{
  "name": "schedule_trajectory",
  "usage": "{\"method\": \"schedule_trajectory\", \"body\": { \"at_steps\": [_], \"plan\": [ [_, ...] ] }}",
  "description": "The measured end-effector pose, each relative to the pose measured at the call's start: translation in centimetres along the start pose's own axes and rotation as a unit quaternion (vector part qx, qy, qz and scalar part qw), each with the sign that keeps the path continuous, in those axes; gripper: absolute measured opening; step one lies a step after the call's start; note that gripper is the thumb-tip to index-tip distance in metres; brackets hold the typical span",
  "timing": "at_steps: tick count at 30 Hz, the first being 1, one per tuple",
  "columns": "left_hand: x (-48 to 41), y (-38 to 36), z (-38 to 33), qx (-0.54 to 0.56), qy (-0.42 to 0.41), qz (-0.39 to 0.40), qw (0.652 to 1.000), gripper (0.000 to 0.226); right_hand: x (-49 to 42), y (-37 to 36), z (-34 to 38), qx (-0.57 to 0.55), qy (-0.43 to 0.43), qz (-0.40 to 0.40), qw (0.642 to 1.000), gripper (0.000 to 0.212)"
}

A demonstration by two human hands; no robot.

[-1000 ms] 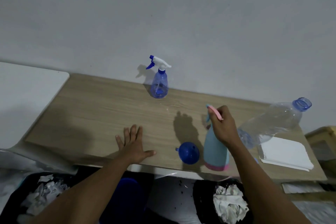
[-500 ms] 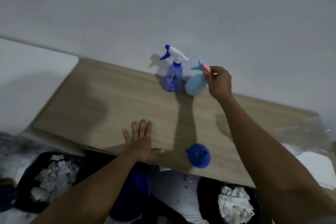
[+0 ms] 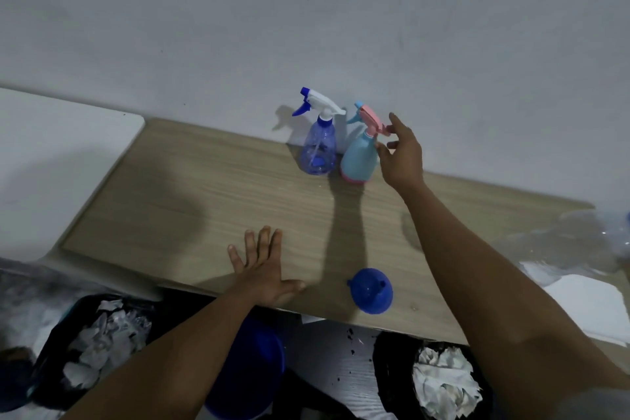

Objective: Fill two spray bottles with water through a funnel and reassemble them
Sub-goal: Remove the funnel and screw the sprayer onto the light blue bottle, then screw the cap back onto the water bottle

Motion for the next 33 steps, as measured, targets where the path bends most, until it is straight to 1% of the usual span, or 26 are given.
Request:
{"method": "schedule_trajectory", "body": {
  "at_steps": [2,4,7,9,11,12,14,15,16,18,19,20,22,25,27,30,32,33],
  "plan": [
    [-0.1,-0.1,0.1,0.000,-0.002,-0.002,1.000,0.128,2.9,1.2,-1.4,-0.004,-0.025,-0.019,0.999,0.062],
    [-0.1,-0.2,0.3,0.005,-0.001,-0.007,1.000,0.128,7.2,2.3,-3.4,-0.010,-0.071,-0.033,0.997,0.055],
    [-0.3,-0.4,0.4,0.003,0.000,-0.021,1.000,0.129,15.4,4.2,-7.7,0.004,-0.121,-0.018,0.992,0.042],
    [-0.2,-0.5,0.3,0.017,-0.002,-0.035,0.999,0.128,20.9,6.1,-10.1,0.023,-0.174,0.008,0.984,0.037],
    [0.0,-0.9,0.1,0.027,-0.004,-0.059,0.998,0.123,25.3,8.4,-12.0,0.025,-0.230,0.005,0.973,0.031],
    [0.2,-1.1,-0.2,0.024,-0.007,-0.073,0.997,0.118,27.0,9.6,-12.6,0.037,-0.240,-0.006,0.970,0.029],
    [0.8,-1.5,-0.9,0.021,-0.010,-0.096,0.995,0.105,29.0,12.0,-13.6,0.087,-0.226,-0.029,0.970,0.026],
    [1.1,-1.5,-1.5,0.028,-0.009,-0.108,0.994,0.098,29.6,13.2,-14.1,0.093,-0.224,-0.053,0.969,0.025],
    [1.3,-1.4,-2.2,0.046,-0.008,-0.122,0.991,0.093,29.9,14.5,-14.2,0.089,-0.227,-0.080,0.967,0.024],
    [1.7,-0.6,-4.5,0.120,-0.013,-0.156,0.980,0.088,30.1,17.1,-14.9,0.085,-0.225,-0.128,0.962,0.022],
    [2.1,-0.1,-6.1,0.153,-0.027,-0.173,0.972,0.089,29.9,18.3,-15.3,0.092,-0.226,-0.132,0.961,0.024],
    [2.7,0.5,-8.3,0.173,-0.046,-0.189,0.965,0.089,29.5,19.3,-15.6,0.111,-0.227,-0.119,0.960,0.027],
    [4.3,1.7,-13.6,0.195,-0.104,-0.222,0.950,0.084,28.7,20.6,-16.6,0.157,-0.214,-0.053,0.963,0.034],
    [6.8,3.2,-22.1,0.250,-0.201,-0.231,0.919,0.078,28.3,21.1,-17.8,0.190,-0.187,0.057,0.962,0.028],
    [7.5,4.0,-26.6,0.280,-0.248,-0.227,0.899,0.082,28.3,21.1,-18.3,0.221,-0.163,0.101,0.956,0.023],
    [8.5,5.7,-31.5,0.303,-0.275,-0.231,0.883,0.091,28.4,21.5,-18.4,0.257,-0.149,0.126,0.946,0.012],
    [9.1,6.6,-33.9,0.308,-0.286,-0.242,0.874,0.098,28.2,22.2,-18.2,0.235,-0.142,0.114,0.955,0.010],
    [9.3,6.9,-34.9,0.310,-0.288,-0.244,0.873,0.101,27.9,22.7,-17.9,0.200,-0.135,0.091,0.966,0.012]
  ]
}}
Point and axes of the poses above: each hand's wrist, its own x-axis away from the middle knuckle, its own y-axis out of the back of the hand, z = x × y, the point moved 2 cm from there along -x, towards the middle knuckle, and after that the axes turned 8 degrees about -x, right-handed, at the moved point
